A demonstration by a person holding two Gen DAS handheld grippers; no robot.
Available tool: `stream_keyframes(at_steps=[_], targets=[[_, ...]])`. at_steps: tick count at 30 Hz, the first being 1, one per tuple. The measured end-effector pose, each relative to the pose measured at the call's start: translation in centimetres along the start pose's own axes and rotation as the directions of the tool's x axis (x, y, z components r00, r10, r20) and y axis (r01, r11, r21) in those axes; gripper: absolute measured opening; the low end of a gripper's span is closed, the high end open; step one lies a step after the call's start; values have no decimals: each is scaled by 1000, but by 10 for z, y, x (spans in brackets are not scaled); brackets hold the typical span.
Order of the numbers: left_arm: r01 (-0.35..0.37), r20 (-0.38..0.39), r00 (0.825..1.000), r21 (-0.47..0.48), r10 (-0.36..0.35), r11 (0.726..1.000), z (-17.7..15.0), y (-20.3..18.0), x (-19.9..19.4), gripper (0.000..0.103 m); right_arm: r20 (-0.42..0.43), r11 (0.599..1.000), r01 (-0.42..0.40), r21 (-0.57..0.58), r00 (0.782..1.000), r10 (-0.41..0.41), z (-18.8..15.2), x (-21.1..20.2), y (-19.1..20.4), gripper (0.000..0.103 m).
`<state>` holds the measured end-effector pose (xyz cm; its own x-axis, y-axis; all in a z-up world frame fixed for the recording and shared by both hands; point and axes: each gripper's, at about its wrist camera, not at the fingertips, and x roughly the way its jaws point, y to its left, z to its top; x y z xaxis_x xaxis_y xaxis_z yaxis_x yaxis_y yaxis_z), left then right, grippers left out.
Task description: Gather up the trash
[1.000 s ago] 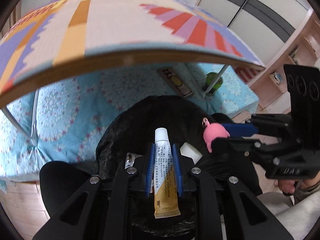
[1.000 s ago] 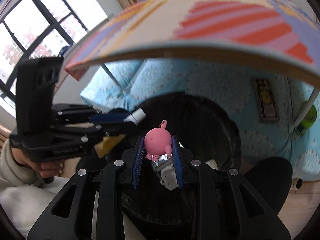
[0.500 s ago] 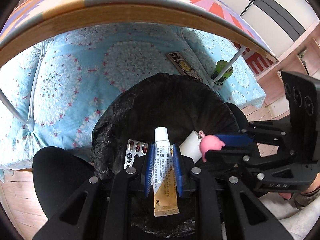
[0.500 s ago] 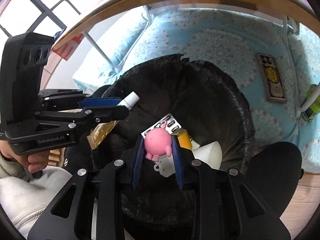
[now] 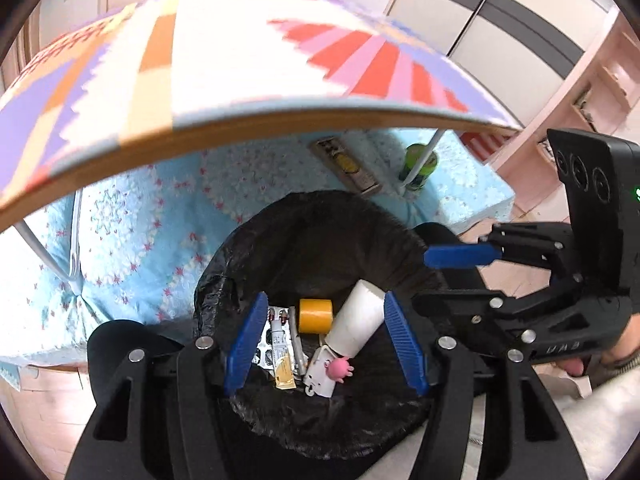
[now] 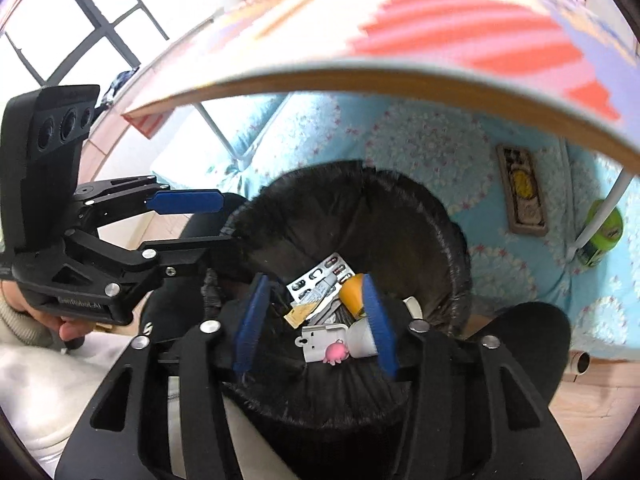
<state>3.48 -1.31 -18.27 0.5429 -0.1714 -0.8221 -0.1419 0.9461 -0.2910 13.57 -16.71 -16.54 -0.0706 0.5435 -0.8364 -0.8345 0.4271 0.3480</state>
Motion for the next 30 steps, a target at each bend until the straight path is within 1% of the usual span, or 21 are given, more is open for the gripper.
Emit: stream_keyframes(at_steps=[1, 3, 4, 5, 6, 7, 8, 10, 12, 13, 15, 18, 26, 30], targets=[[8, 8, 1000, -6, -8, 1000, 0, -1, -8, 58, -1, 1000, -7, -8, 1000, 7, 0, -6, 2, 57], [32, 28, 999, -46, -31, 998, 1, 1, -24, 60, -21, 999, -22, -36, 1000, 21, 2, -16, 8, 59], [51, 46, 998, -60, -48, 997, 2, 0, -34, 64, -28, 998, -25, -49, 999, 24, 2, -21, 11, 60], [54, 61, 997, -57, -51, 997, 3, -2, -41, 71, -32, 997, -25, -67, 999, 23, 2, -28, 15, 65], [48, 77, 996, -39, -45, 998, 4, -5, -50, 74, -32, 997, -20, -78, 999, 17, 1, -33, 18, 72], [45, 84, 996, -25, -43, 999, 4, -8, -56, 76, -31, 996, -13, -87, 999, 10, 1, -39, 21, 75], [48, 91, 995, -5, -47, 999, 5, -12, -63, 80, -27, 995, -6, -97, 1000, 3, 0, -46, 24, 76], [57, 105, 993, 33, -60, 998, 5, -17, -70, 81, -25, 995, -6, -104, 1000, 3, 0, -54, 27, 81], [57, 116, 991, 64, -64, 996, 3, -22, -77, 81, -31, 992, -9, -127, 1000, 6, -1, -62, 33, 82], [60, 119, 990, 78, -69, 995, 2, -25, -79, 81, -31, 991, -9, -137, 1000, 4, -2, -65, 36, 84], [60, 115, 991, 104, -72, 993, 0, -33, -83, 87, -45, 989, -11, -148, 999, 4, -4, -68, 39, 86], [53, 99, 993, 134, -66, 990, -5, -39, -86, 88, -65, 988, -4, -156, 998, -6, -7, -68, 41, 86], [26, 76, 996, 159, -39, 987, -9, -46, -90, 88, -63, 990, 4, -139, 998, -13, -10, -76, 42, 86], [33, 76, 996, 165, -46, 986, -11, -49, -89, 88, -58, 991, 5, -134, 998, -13, -10, -77, 42, 86]])
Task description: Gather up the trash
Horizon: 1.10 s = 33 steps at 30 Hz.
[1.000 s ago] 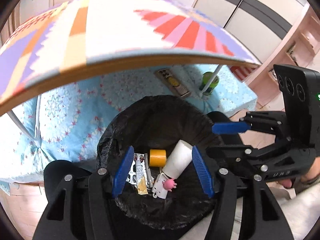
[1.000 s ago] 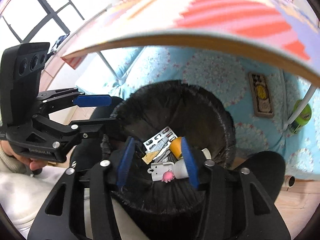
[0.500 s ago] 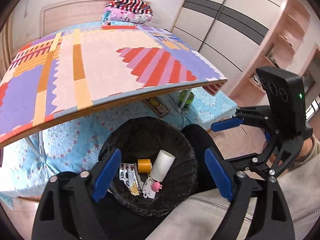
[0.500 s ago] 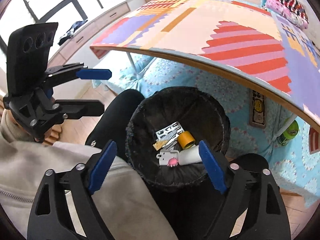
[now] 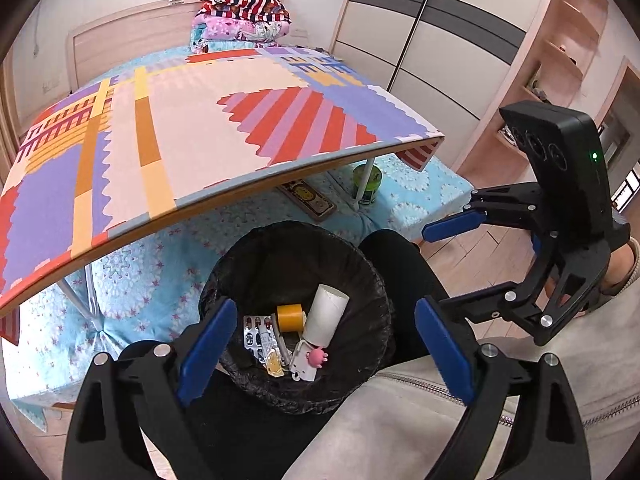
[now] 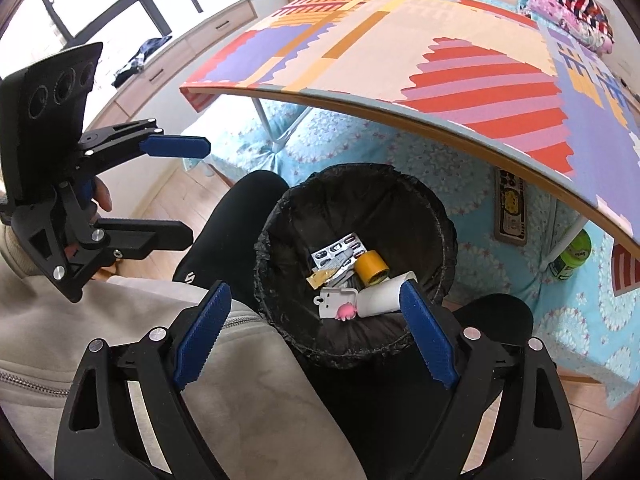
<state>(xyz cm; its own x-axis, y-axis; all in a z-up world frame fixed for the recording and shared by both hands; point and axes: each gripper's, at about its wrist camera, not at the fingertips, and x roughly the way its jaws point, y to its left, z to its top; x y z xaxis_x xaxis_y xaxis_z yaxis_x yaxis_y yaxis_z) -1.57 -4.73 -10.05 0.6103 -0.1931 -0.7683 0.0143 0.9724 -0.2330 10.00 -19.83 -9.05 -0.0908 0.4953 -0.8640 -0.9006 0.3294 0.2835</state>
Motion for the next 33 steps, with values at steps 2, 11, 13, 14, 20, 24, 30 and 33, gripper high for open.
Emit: stream_keyframes(at_steps=[2, 11, 13, 14, 20, 24, 30, 33], targets=[[2, -6, 1000, 4, -2, 1000, -1, -1, 2, 88, -2, 1000, -2, -4, 1000, 2, 0, 0, 0, 86], [16, -1, 1000, 5, -16, 1000, -1, 0, 2, 88, 3, 1000, -9, -12, 1000, 9, 0, -1, 6, 86], [18, 6, 1000, 6, -18, 1000, -2, 0, 1, 88, 3, 1000, -16, -10, 1000, 16, 0, 1, 6, 86], [16, 6, 1000, 5, -16, 1000, -3, 0, 2, 88, -2, 1000, -20, -4, 1000, 20, 0, 4, 5, 86], [11, -7, 1000, -5, -11, 1000, -4, 1, 7, 88, -14, 1000, -30, 3, 999, 30, -1, 9, 5, 86], [13, -8, 1000, -4, -13, 1000, -4, 0, 7, 88, -9, 1000, -26, -2, 1000, 26, -1, 7, 6, 86], [13, -6, 1000, -5, -13, 1000, -5, 0, 8, 88, -3, 1000, -24, -14, 1000, 24, -1, 4, 8, 86], [11, -7, 1000, -6, -11, 1000, -4, 0, 7, 88, -1, 1000, -24, -19, 1000, 24, 0, 4, 10, 86]])
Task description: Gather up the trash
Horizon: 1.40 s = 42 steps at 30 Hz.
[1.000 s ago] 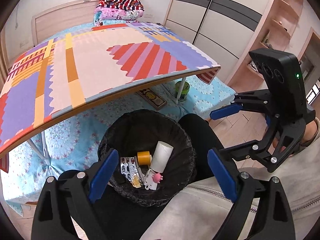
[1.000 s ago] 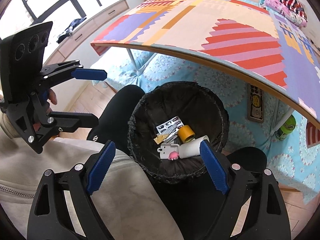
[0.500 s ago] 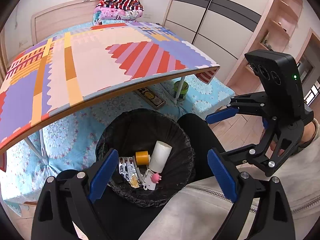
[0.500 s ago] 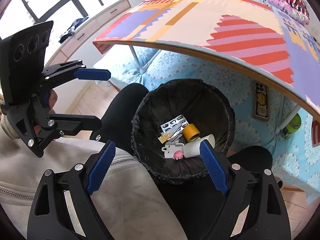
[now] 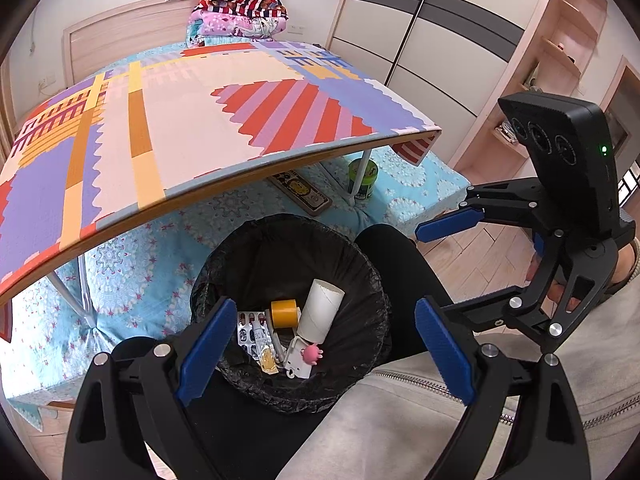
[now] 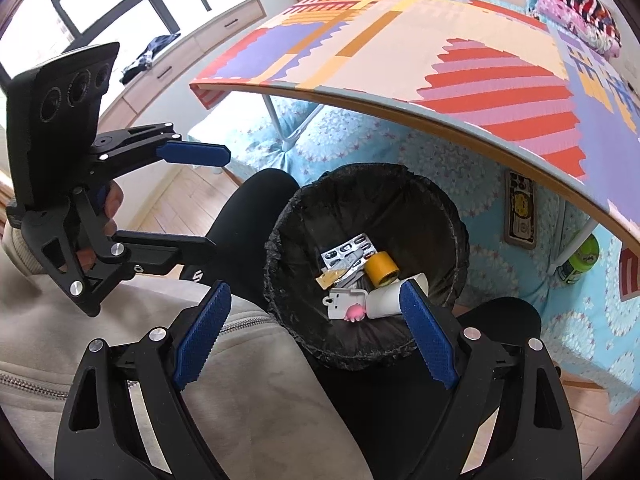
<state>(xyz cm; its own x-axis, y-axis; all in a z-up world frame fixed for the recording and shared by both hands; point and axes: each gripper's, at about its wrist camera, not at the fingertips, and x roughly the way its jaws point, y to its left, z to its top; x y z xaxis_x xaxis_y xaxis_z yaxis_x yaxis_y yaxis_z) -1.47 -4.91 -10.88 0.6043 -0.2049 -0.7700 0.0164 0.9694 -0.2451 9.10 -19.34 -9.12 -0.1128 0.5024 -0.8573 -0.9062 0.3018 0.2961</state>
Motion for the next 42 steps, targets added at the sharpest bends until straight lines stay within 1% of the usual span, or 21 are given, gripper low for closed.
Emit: stream_keyframes(at_steps=[17, 42], targets=[[-5, -4, 1000, -4, 5, 1000, -2, 1, 2, 88, 6, 1000, 3, -26, 1000, -3, 1, -2, 5, 86], [-3, -8, 1000, 1, 3, 1000, 0, -3, 1, 88, 13, 1000, 6, -30, 1000, -6, 2, -4, 6, 86]])
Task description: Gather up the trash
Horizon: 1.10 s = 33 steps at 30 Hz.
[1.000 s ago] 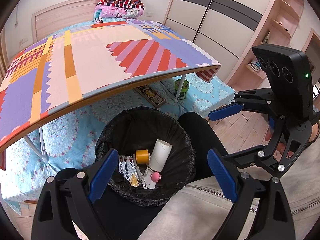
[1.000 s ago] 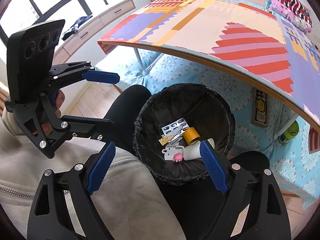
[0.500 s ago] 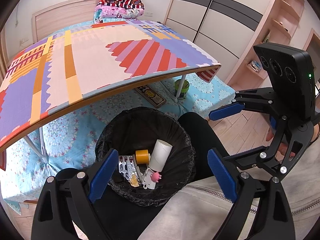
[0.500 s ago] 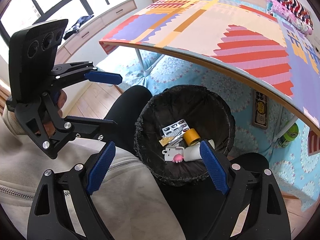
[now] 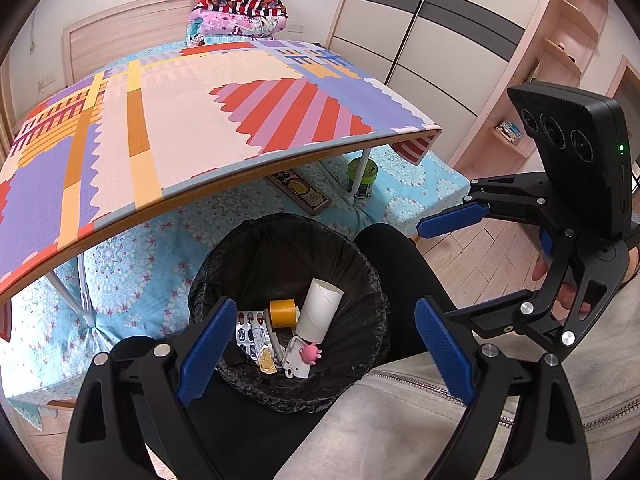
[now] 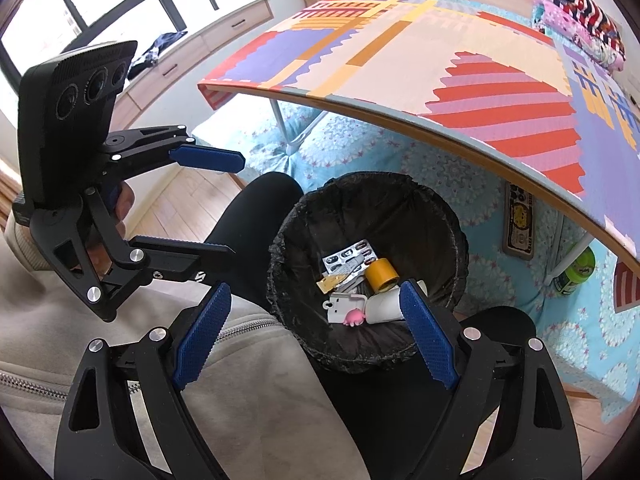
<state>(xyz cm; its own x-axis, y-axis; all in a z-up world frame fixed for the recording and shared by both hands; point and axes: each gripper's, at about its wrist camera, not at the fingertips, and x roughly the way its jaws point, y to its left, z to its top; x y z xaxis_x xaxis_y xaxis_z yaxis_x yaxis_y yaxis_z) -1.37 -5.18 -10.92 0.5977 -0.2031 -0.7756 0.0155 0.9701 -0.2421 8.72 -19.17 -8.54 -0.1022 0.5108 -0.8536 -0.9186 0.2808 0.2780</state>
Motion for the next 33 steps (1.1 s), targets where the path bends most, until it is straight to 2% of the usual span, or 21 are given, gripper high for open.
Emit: stream_keyframes(at_steps=[33], targets=[[7, 4, 1000, 5, -7, 1000, 4, -1, -1, 88, 6, 1000, 19, -19, 1000, -19, 3, -3, 2, 86]])
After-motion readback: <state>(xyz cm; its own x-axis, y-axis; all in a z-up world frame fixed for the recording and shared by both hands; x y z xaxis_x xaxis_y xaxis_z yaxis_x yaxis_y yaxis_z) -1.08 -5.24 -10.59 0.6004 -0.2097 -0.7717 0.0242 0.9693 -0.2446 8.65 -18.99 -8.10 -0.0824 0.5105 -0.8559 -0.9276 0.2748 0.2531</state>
